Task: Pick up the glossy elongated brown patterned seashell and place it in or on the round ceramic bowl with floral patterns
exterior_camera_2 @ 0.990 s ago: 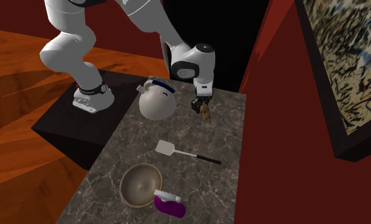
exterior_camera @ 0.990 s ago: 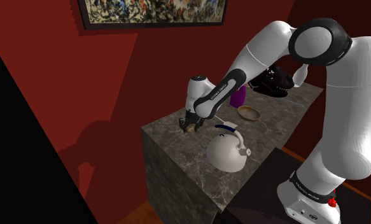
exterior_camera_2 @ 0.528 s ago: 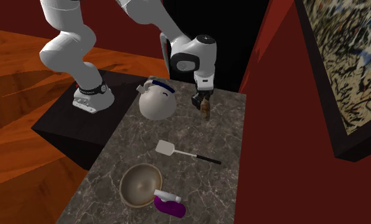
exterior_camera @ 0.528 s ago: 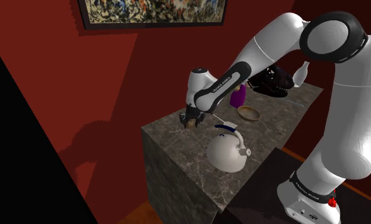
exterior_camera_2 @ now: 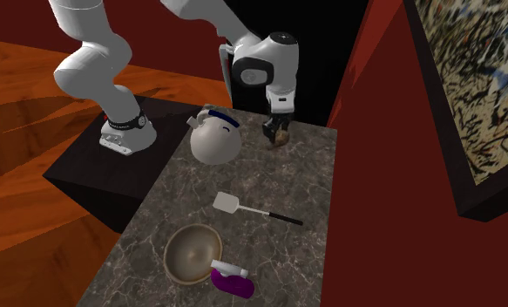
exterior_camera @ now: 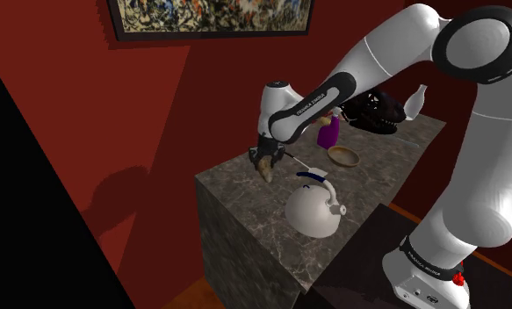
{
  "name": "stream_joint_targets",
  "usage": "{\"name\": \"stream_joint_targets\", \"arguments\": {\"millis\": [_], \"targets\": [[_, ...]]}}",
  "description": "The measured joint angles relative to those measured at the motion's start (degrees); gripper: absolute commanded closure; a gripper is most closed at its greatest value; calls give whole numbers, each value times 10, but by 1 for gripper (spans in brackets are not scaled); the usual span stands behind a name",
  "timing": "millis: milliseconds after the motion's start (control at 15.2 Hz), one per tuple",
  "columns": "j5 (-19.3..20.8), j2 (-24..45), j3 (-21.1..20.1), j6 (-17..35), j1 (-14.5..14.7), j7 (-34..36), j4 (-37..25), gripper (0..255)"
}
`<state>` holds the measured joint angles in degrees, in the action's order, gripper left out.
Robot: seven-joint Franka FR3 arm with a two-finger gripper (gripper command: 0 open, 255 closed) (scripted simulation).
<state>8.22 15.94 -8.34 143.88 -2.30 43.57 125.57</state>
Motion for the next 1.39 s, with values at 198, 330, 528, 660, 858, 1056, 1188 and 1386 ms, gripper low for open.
{"name": "stream_joint_targets", "arguments": {"millis": [198,330,528,660,858,1056,1188,1386], "targets": [[-7,-19,-3,-20,-2,-6,-2,255],[-11,-30,-5,-34,-2,-8,-4,255],[-17,-47,-4,-48,-8,-19,-2,255],[-25,-70,2,-43,-22,-44,24,255],[-34,-93,15,-33,-44,-83,55,255],[-41,-111,31,-18,-67,-127,86,255],[-47,-121,44,-17,-85,-163,96,255],[-53,-132,64,-11,-109,-212,111,255]]}}
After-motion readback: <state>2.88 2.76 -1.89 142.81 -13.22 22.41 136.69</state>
